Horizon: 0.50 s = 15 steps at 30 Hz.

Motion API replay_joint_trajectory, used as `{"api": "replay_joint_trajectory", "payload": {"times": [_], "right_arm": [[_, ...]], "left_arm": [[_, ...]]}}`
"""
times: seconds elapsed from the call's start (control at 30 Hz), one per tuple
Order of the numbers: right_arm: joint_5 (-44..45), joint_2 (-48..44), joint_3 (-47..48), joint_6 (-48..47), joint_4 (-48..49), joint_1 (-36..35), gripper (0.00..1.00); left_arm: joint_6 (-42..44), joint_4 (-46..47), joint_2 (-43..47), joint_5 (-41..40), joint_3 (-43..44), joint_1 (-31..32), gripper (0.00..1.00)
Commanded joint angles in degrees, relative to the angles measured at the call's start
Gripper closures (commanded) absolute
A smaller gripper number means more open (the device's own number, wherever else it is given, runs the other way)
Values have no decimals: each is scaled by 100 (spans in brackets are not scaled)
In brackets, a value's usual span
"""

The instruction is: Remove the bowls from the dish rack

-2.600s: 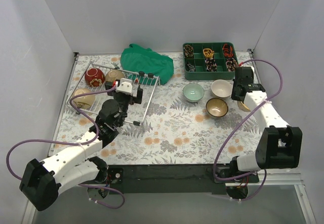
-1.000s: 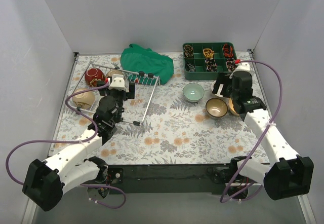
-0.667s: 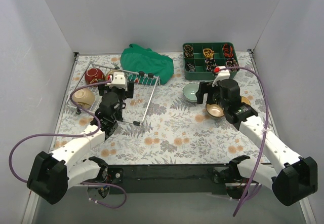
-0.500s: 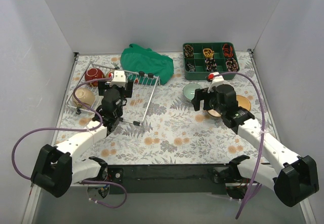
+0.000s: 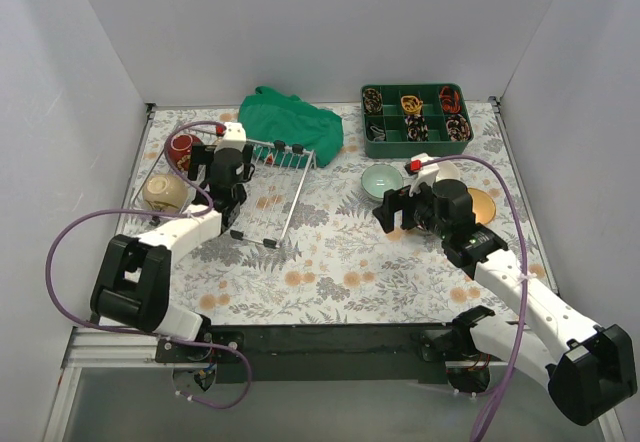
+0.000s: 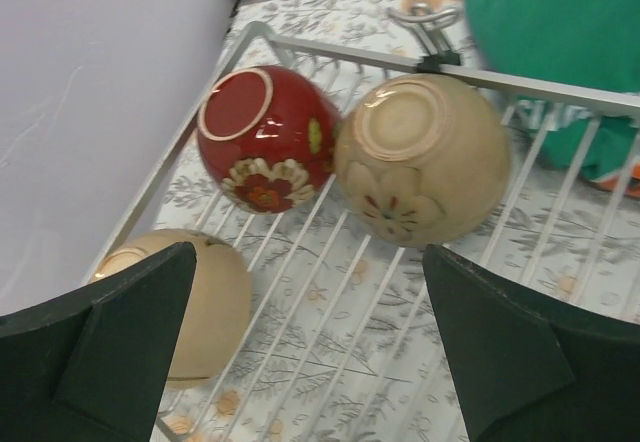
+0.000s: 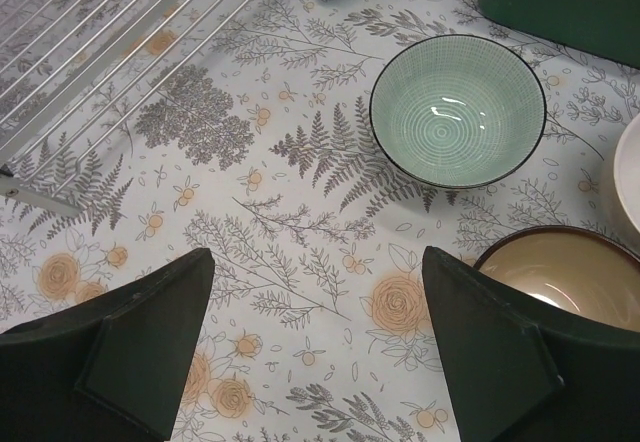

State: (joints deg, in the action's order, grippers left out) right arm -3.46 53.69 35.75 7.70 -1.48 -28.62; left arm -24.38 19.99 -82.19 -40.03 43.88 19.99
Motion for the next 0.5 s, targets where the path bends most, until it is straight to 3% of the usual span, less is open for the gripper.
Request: {"api": "replay_joint_trajectory", "payload": {"times": [0.0, 0.47], "right_arm": [[-260, -131, -68, -15, 323, -29, 7], [-453, -140, -50, 21, 332, -29, 7]], "left_arm": [[206, -346, -156, -514, 454, -355, 2], [-49, -1735, -596, -1208, 1000, -1023, 2]]}}
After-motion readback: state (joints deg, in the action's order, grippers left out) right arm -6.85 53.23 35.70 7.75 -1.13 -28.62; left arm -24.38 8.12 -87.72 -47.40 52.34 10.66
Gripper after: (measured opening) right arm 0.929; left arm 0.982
